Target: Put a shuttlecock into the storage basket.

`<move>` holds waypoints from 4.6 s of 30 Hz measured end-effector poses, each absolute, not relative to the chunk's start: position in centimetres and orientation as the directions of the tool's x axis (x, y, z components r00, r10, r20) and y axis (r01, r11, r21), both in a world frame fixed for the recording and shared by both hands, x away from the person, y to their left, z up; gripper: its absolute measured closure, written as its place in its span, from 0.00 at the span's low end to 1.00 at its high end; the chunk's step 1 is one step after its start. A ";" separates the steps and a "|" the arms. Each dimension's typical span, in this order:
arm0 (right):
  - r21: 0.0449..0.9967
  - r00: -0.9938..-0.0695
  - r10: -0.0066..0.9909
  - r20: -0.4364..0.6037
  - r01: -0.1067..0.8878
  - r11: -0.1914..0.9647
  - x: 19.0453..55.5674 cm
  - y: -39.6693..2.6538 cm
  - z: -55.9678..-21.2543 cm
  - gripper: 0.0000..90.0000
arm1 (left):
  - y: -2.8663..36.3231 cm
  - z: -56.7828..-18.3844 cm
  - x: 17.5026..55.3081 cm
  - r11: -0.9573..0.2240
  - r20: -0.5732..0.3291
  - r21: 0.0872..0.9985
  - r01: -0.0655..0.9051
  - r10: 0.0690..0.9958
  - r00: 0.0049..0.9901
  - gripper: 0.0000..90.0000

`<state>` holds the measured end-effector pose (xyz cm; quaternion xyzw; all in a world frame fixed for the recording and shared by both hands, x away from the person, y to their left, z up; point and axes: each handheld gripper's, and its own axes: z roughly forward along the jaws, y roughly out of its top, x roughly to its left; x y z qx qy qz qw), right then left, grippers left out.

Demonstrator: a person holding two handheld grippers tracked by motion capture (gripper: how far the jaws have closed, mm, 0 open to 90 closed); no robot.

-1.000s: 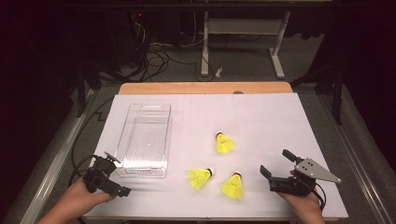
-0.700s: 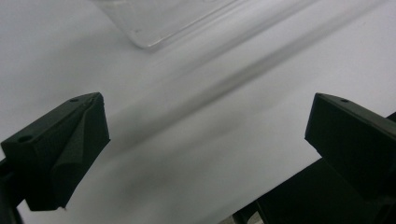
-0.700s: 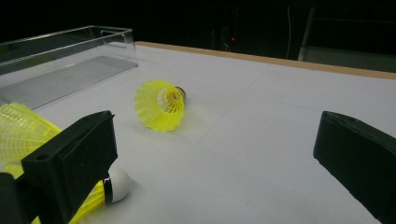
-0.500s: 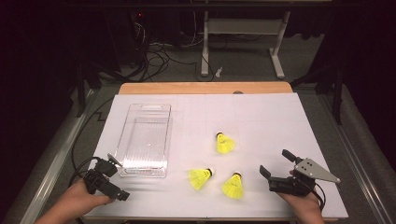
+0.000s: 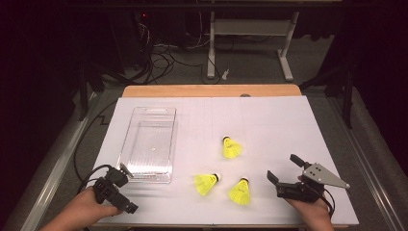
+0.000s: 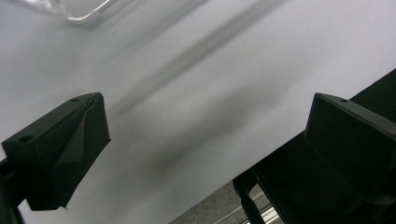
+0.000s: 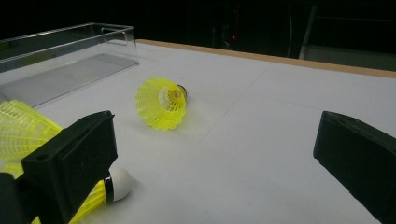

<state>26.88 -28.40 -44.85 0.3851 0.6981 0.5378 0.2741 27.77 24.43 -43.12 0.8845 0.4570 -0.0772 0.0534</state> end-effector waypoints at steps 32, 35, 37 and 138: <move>0.963 -0.557 0.830 0.030 0.239 0.126 26.8 -28.2 -44.8 0.00 | 19.4 -42.5 27.0 -0.647 -0.244 0.034 0.762 0.734 0.634 0.01; 0.962 -0.557 0.830 0.033 0.244 0.126 26.8 -28.1 -44.8 0.00 | 18.5 -42.5 26.7 -0.664 -0.250 0.031 0.747 0.718 0.649 0.01; 0.962 -0.558 0.829 0.031 0.242 0.128 26.8 -28.1 -44.8 0.00 | 18.3 -42.5 26.7 -0.670 -0.248 0.031 0.741 0.713 0.656 0.01; 0.968 -0.555 0.830 0.057 0.235 0.090 26.7 -29.2 -44.4 0.00 | 4.3 -40.3 34.3 -0.831 -0.111 0.064 0.553 0.545 0.831 0.63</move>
